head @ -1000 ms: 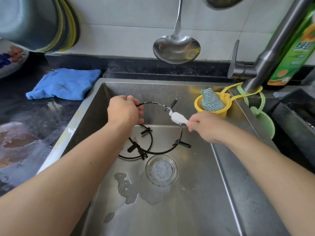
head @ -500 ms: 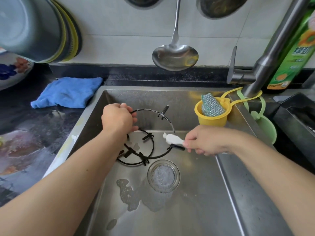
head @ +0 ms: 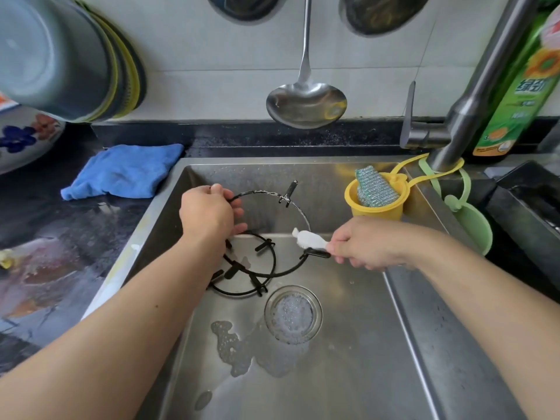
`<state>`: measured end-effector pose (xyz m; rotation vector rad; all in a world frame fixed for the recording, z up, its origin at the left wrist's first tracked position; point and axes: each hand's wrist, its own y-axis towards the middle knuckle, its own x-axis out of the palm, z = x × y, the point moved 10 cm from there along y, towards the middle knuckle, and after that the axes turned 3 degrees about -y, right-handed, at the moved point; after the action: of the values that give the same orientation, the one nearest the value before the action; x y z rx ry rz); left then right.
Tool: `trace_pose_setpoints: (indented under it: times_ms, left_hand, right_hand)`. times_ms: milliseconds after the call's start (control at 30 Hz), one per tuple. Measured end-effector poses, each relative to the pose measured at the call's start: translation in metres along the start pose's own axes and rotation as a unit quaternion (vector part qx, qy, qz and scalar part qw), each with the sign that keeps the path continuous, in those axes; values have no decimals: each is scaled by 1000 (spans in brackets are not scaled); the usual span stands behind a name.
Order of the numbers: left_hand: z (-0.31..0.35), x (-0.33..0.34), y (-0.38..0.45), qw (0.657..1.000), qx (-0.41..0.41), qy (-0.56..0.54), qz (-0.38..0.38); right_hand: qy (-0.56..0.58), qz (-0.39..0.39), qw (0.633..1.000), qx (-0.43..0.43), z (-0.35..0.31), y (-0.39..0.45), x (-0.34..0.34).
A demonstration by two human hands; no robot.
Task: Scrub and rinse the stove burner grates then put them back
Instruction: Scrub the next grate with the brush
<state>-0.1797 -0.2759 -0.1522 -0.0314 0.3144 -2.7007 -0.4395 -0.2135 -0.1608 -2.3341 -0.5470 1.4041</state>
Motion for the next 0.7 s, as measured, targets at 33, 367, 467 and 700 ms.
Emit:
trace_pose_setpoints:
  times_ms: [33, 367, 467, 700]
  left_hand:
    - [3, 0, -1, 1000, 15, 0, 1]
    - [34, 5, -25, 987, 114, -112, -12]
    - [34, 4, -26, 983, 113, -146, -10]
    - [37, 5, -28, 978, 127, -168, -10]
  right_hand:
    - [-10, 28, 1000, 0, -2, 1, -6]
    - [-85, 114, 989, -35, -47, -8, 14]
    - [-105, 76, 988, -83, -73, -14, 37]
    - [-58, 95, 993, -35, -57, -6, 29]
